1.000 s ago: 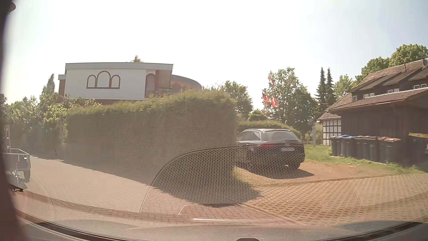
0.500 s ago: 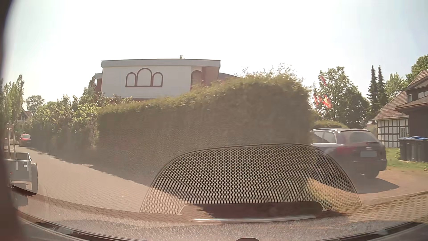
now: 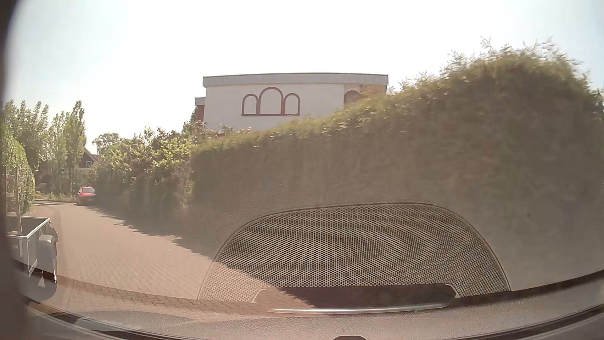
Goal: Follow the waypoints while adhering to traffic rules and regulations
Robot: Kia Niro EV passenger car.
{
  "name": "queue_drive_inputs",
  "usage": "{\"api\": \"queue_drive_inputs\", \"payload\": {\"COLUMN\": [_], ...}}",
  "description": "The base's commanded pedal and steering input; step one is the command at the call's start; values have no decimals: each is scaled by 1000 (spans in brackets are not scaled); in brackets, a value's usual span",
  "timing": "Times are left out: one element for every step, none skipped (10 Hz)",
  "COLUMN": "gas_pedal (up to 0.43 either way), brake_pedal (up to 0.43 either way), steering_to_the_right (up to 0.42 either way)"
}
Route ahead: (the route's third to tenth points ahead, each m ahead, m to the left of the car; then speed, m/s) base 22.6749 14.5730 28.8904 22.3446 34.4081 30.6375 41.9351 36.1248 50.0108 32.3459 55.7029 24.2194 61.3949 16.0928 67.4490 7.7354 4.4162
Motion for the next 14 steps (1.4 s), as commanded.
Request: {"api": "queue_drive_inputs", "payload": {"gas_pedal": [98, 110, 110, 110, 110, 118, 118, 118, 118, 130, 138, 138, 138, 138], "brake_pedal": [0, 0, 0, 0, 0, 0, 0, 0, 0, 0, 0, 0, 0, 0], "steering_to_the_right": [-367, -366, -363, -357, -356, -356, -356, -354, -352, -348, -342, -338, -331, -322]}}
